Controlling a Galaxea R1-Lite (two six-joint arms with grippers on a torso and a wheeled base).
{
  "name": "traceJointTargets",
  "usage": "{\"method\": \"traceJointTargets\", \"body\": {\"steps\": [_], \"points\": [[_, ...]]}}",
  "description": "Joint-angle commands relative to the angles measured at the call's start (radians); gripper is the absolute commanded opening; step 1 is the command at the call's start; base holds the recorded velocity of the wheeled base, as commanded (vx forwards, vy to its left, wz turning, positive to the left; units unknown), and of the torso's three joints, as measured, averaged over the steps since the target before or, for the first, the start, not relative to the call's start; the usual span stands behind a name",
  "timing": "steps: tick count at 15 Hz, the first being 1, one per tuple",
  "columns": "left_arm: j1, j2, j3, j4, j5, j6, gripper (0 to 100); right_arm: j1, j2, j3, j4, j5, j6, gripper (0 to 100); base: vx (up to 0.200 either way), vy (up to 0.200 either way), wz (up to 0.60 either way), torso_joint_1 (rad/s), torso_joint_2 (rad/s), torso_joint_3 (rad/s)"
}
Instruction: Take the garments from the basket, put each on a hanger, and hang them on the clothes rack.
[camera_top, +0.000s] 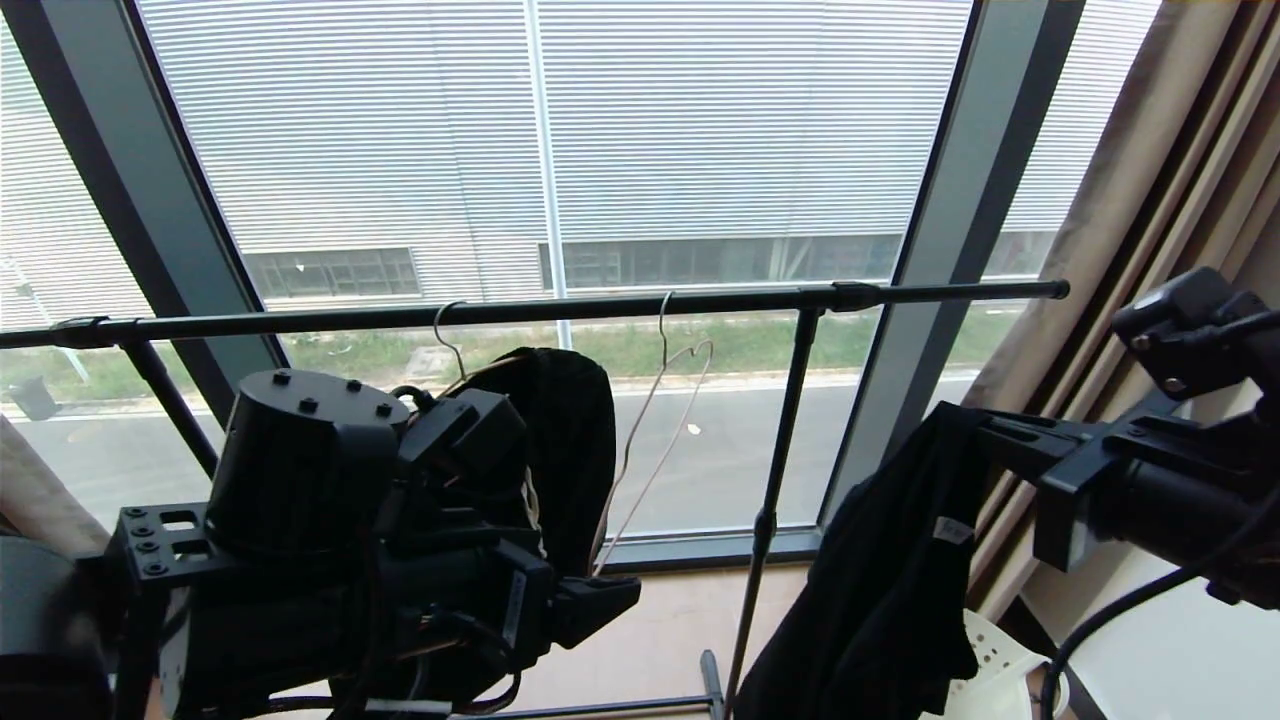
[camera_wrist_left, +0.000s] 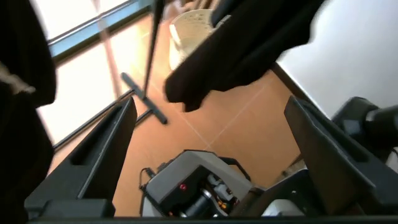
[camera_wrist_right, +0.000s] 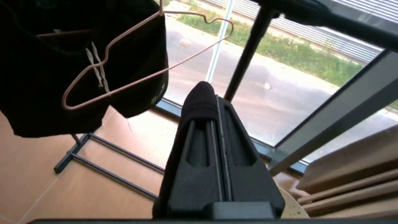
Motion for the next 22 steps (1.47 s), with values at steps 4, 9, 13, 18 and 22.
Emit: {"method": "traceJointTargets", "body": {"steps": [4, 9, 13, 18, 22], "points": [[0.091, -0.146, 0.143, -0.001, 0.005, 0.001, 100, 0.004, -0.097, -0.023, 0.043, -0.004, -0.006, 0, 0.0, 0.0, 0.0, 0.0, 0.0, 0.0], [0.125, -0.208, 0.212, -0.001, 0.007, -0.002, 100, 0.012, -0.023, -0.069, 0.035, 0.002, -0.043, 0, 0.0, 0.0, 0.0, 0.0, 0.0, 0.0], [0.097, -0.168, 0.151, -0.001, 0.007, -0.001, 100, 0.019, -0.022, -0.06, 0.037, -0.002, -0.054, 0, 0.0, 0.0, 0.0, 0.0, 0.0, 0.0], [0.099, 0.005, -0.029, -0.003, 0.007, 0.072, 100, 0.019, -0.028, -0.056, 0.035, -0.002, -0.074, 0, 0.0, 0.0, 0.0, 0.0, 0.0, 0.0], [0.107, 0.242, -0.233, -0.003, 0.007, 0.139, 100, 0.019, -0.023, -0.05, 0.035, -0.002, -0.094, 0, 0.0, 0.0, 0.0, 0.0, 0.0, 0.0]]}}
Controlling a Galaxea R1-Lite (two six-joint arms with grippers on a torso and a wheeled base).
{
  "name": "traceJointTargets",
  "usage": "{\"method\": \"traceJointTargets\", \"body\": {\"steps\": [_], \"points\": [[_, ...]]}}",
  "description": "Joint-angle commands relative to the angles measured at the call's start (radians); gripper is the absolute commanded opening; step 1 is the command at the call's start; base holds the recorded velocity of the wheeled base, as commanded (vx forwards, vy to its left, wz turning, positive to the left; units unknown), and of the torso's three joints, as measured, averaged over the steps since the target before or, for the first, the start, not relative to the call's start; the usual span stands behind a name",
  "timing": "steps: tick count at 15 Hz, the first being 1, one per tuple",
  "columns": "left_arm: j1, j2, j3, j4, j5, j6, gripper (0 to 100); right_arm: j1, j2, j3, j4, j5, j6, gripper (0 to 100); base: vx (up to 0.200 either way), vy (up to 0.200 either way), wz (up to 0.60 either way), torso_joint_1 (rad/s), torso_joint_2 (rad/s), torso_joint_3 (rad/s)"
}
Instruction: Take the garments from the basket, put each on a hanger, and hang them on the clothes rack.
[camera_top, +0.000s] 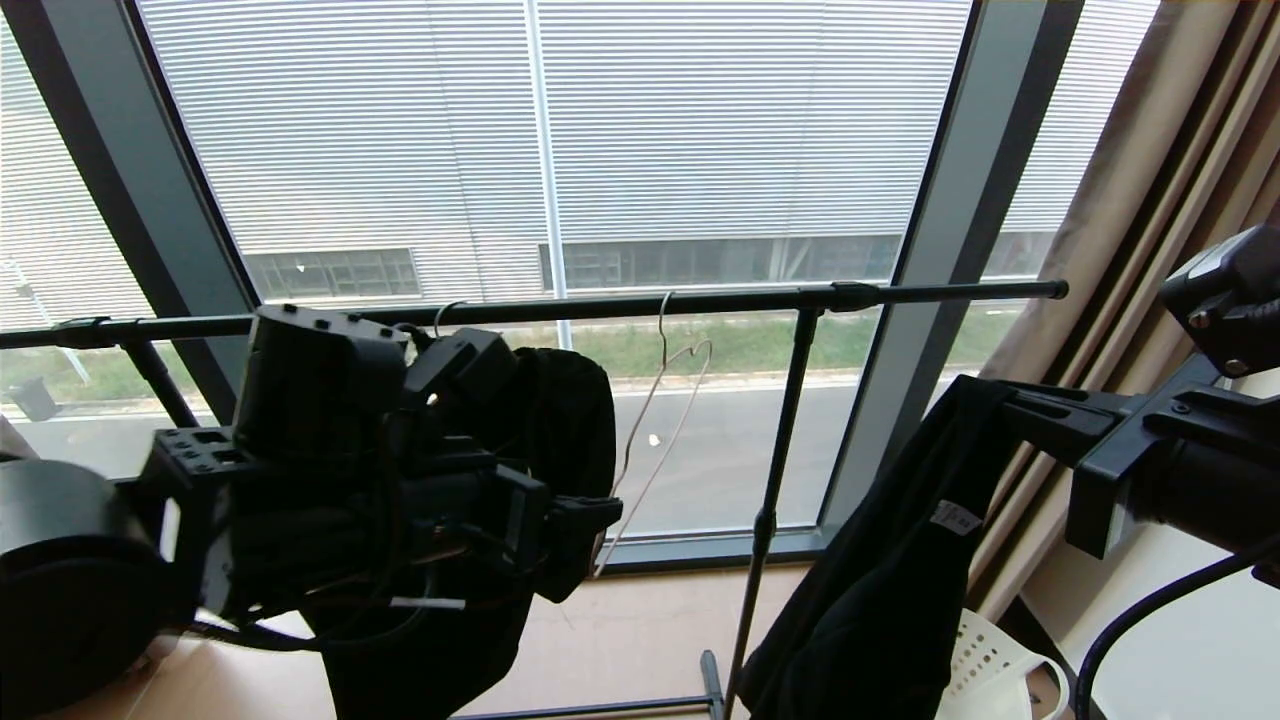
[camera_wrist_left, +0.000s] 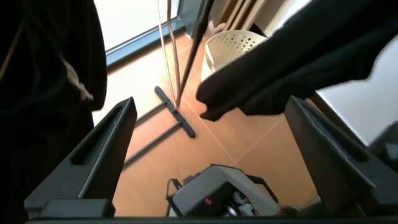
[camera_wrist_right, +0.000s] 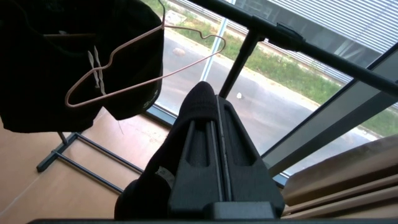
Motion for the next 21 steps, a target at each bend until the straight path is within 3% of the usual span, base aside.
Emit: {"method": "traceJointTargets", "body": {"steps": [1, 9, 21], "points": [[0.014, 0.196, -0.137, 0.0, 0.0, 0.037, 100, 0.0, 0.007, 0.006, -0.001, 0.0, -0.001, 0, 0.0, 0.0, 0.0, 0.0, 0.0, 0.0], [0.037, 0.454, -0.393, 0.0, 0.026, 0.072, 100, 0.0, 0.005, 0.014, -0.001, 0.0, -0.021, 0, 0.0, 0.0, 0.0, 0.0, 0.0, 0.0], [0.031, 0.532, -0.444, -0.002, 0.051, 0.093, 100, 0.0, -0.004, 0.009, -0.005, 0.003, -0.023, 0, 0.0, 0.0, 0.0, 0.0, 0.0, 0.0]]}}
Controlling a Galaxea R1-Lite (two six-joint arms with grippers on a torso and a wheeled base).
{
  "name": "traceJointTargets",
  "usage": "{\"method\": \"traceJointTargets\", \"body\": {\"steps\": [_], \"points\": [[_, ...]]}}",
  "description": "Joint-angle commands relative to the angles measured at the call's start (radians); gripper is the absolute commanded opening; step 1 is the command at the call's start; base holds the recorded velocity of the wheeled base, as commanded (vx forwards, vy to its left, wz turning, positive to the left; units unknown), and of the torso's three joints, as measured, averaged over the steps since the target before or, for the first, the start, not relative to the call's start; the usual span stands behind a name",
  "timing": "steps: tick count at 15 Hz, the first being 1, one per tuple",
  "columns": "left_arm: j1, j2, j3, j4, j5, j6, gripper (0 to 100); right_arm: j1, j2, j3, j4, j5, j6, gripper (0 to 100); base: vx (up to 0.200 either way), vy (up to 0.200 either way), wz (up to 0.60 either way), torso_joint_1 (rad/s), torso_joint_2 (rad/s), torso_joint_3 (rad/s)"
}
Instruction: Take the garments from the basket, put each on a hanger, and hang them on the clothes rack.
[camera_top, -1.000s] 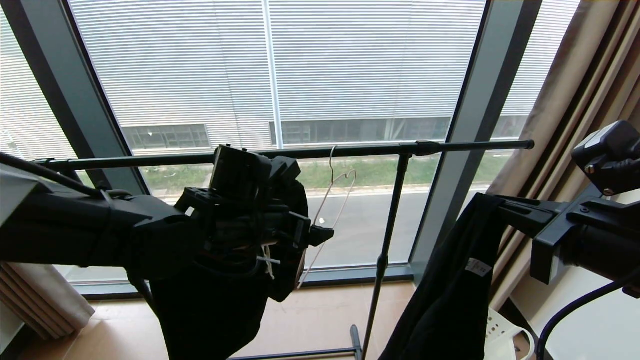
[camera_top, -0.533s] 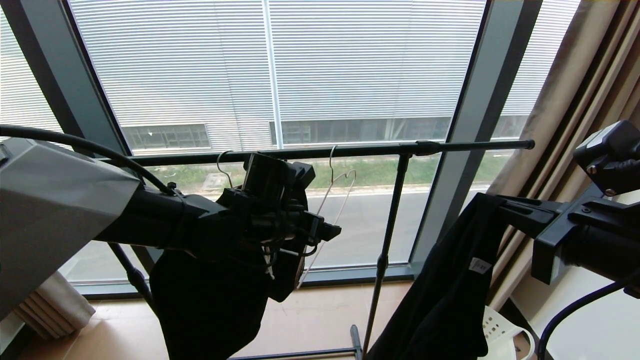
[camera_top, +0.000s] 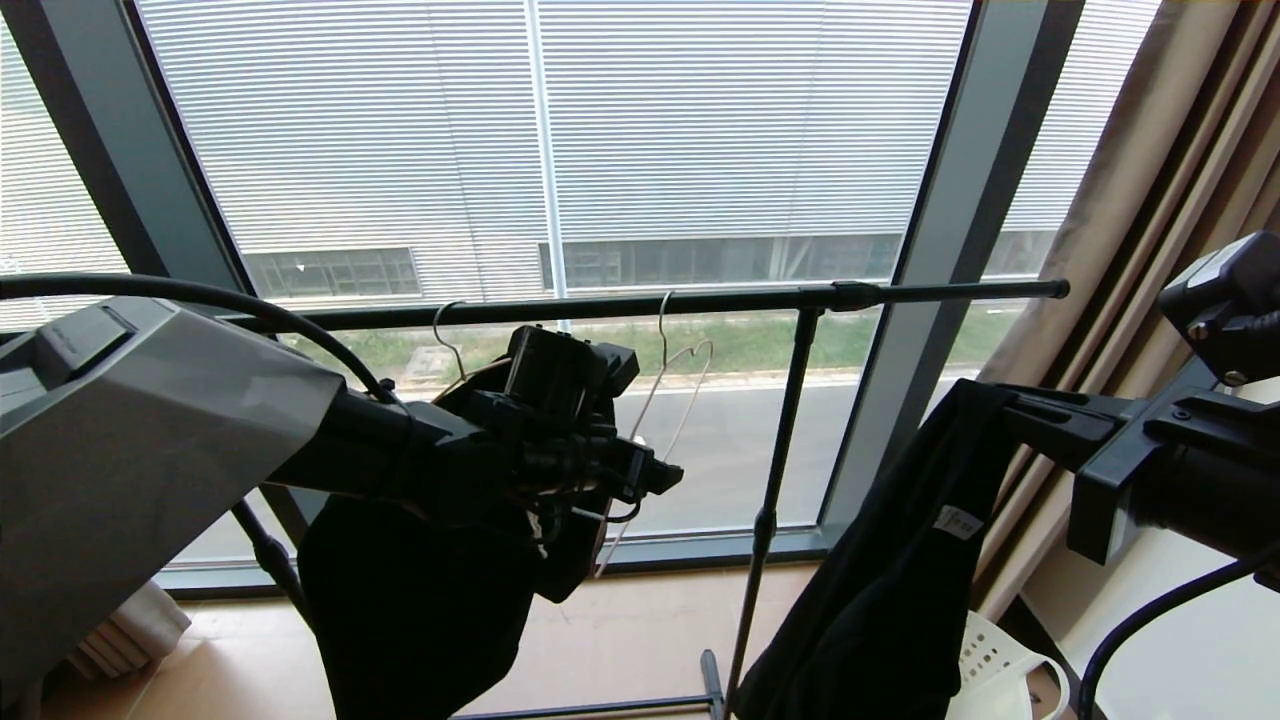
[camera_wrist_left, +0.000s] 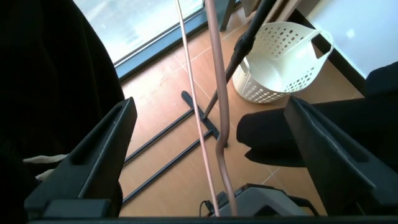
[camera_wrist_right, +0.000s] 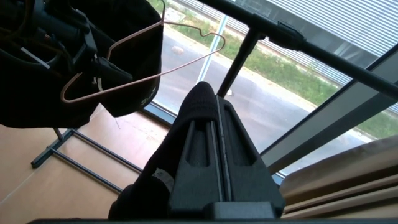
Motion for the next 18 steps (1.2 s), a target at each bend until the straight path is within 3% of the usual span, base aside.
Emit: {"method": "traceJointTargets", "body": {"steps": [1, 2, 12, 16, 18], "points": [[-0.001, 0.005, -0.001, -0.002, 0.01, -0.002, 100, 0.0, -0.001, 0.001, 0.0, 0.0, -0.003, 0, 0.0, 0.0, 0.0, 0.0, 0.0, 0.0], [-0.001, 0.005, 0.001, -0.007, 0.017, -0.002, 0, 0.0, -0.005, 0.001, 0.0, 0.0, -0.011, 0, 0.0, 0.0, 0.0, 0.0, 0.0, 0.0], [-0.003, -0.001, 0.01, -0.015, 0.032, -0.008, 0, 0.0, -0.008, 0.002, 0.0, 0.0, -0.013, 0, 0.0, 0.0, 0.0, 0.0, 0.0, 0.0], [-0.004, -0.015, 0.021, -0.076, 0.032, -0.007, 0, 0.0, -0.008, 0.004, 0.0, 0.0, -0.013, 0, 0.0, 0.0, 0.0, 0.0, 0.0, 0.0], [-0.018, -0.033, 0.077, -0.174, 0.032, -0.005, 0, 0.0, -0.005, 0.005, 0.0, 0.0, -0.013, 0, 0.0, 0.0, 0.0, 0.0, 0.0, 0.0]]}}
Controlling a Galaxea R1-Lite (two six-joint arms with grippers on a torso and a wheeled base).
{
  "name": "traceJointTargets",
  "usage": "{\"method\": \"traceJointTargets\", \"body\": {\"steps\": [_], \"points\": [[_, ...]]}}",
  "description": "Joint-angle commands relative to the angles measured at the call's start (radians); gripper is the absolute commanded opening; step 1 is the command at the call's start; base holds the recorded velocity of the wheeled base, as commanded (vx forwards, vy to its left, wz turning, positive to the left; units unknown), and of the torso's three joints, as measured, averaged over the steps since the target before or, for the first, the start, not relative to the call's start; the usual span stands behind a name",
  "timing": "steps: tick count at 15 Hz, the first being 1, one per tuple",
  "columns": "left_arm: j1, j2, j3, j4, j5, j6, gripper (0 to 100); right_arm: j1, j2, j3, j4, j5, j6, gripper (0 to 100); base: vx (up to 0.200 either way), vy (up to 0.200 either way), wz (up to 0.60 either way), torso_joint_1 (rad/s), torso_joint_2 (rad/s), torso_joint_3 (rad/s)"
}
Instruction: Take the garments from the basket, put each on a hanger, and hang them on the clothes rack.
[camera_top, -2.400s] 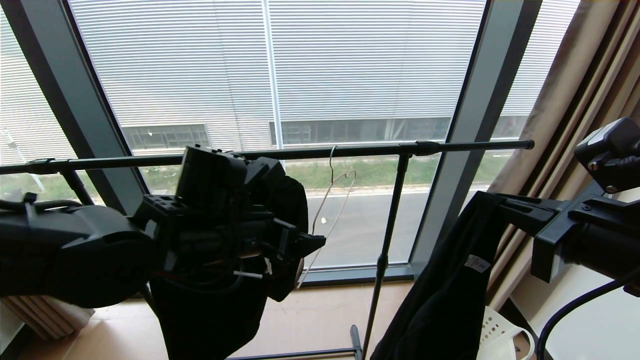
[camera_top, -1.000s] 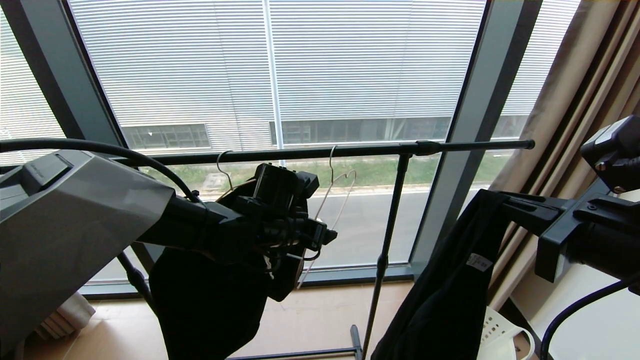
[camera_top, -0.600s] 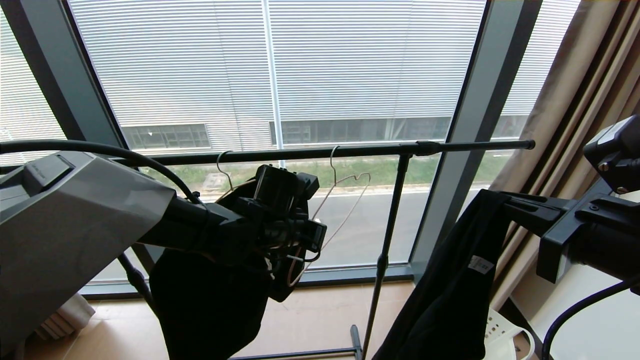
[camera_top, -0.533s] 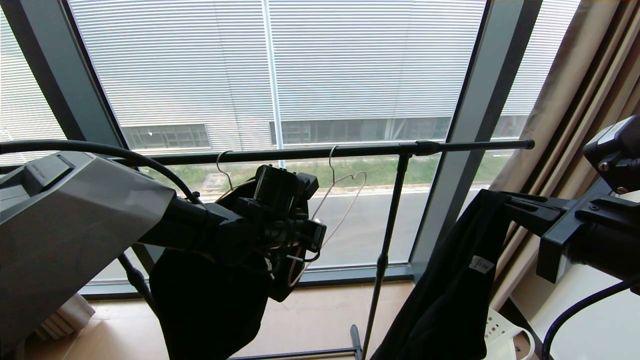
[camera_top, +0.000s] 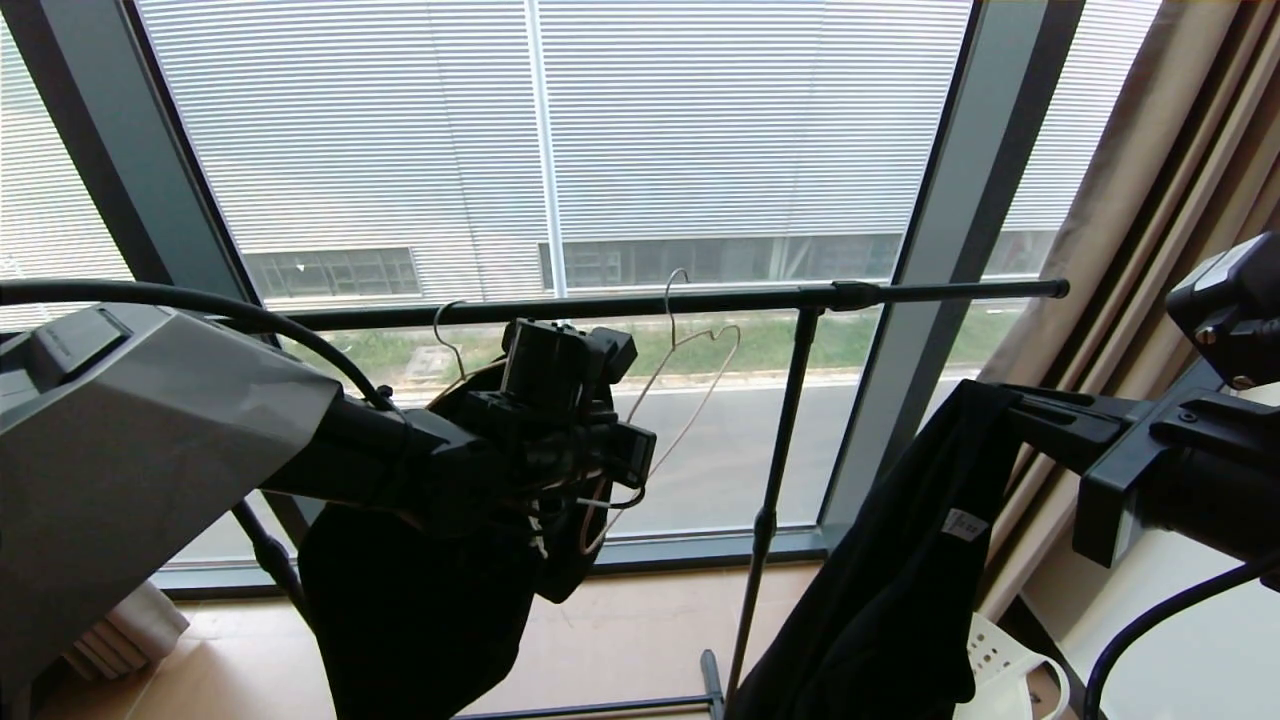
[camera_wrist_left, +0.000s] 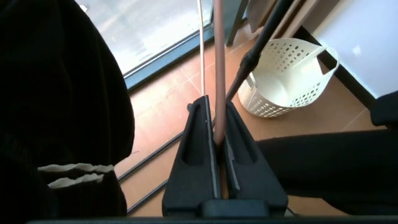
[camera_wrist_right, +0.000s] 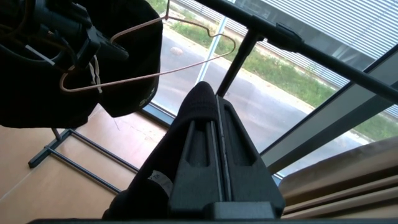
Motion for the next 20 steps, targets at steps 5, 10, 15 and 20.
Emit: {"method": "traceJointTargets", "body": {"steps": [5, 10, 15, 20], "points": [[-0.034, -0.073, 0.078, -0.043, -0.002, 0.0, 0, 0.0, 0.008, 0.003, 0.0, 0.002, -0.001, 0, 0.0, 0.0, 0.0, 0.0, 0.0, 0.0], [-0.058, -0.171, 0.197, -0.046, -0.002, -0.001, 0, 0.0, 0.008, 0.003, 0.001, 0.002, -0.001, 0, 0.0, 0.0, 0.0, 0.0, 0.0, 0.0], [-0.075, -0.336, 0.489, -0.221, -0.01, -0.001, 0, 0.0, 0.025, 0.01, 0.0, 0.002, -0.001, 0, 0.0, 0.0, 0.0, 0.0, 0.0, 0.0], [-0.075, -0.468, 0.745, -0.409, -0.017, 0.0, 0, 0.0, 0.02, 0.01, 0.0, -0.003, 0.001, 0, 0.0, 0.0, 0.0, 0.0, 0.0, 0.0]]}}
